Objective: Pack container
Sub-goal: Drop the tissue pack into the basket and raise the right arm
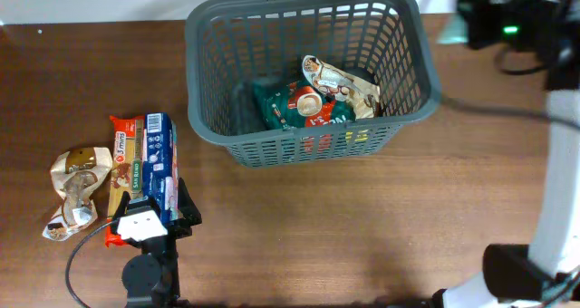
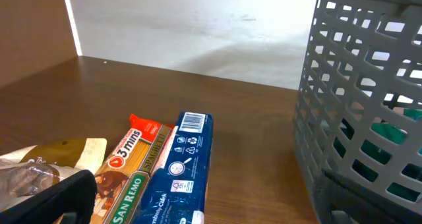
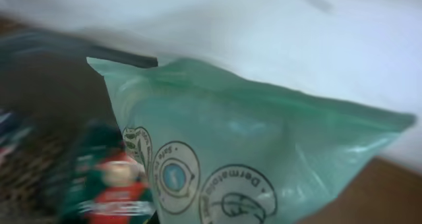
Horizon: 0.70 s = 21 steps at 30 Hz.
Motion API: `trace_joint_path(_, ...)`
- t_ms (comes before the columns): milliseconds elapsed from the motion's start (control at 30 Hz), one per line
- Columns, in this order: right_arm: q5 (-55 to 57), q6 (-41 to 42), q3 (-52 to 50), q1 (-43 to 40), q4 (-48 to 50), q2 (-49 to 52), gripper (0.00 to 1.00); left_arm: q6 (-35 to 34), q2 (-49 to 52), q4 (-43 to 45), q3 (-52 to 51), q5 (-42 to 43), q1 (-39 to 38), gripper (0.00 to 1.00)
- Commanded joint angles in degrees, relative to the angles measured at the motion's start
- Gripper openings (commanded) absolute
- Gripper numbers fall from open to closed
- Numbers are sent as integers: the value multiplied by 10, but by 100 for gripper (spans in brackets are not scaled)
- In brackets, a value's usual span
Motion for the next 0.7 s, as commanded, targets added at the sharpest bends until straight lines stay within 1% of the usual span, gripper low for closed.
trace_joint_path(0,33,-90,1,94,-7,17,3,-1,-3,0,-2,-4,-1,99)
trace_joint_path(100,114,-135,-6,158,-7,44,3,-1,-3,0,-2,-4,-1,99)
trace_joint_path(133,145,-150,-8,182,-6,71,3,-1,-3,0,-2,-4,-1,99)
trace_joint_path(167,153,-151,-9,189,-5,88,4,-1,-3,0,-2,-4,-1,99)
trace_joint_path(433,149,-145,-9,202,-15,223,4,-1,-3,0,-2,-4,-1,99)
trace_joint_path(533,128,-124,-10,202,-20,246,4,-1,-3,0,-2,-4,-1,99)
trace_joint_path(567,123,-124,-10,202,-20,252,7,-1,-3,0,-2,-4,-1,99)
trace_joint_path(633,123,-124,-11,203,-18,254,52,-1,-3,0,-2,-4,-1,99)
trace_joint_path(667,124,-124,-11,204,-18,254,80,-1,-3,0,-2,-4,-1,99)
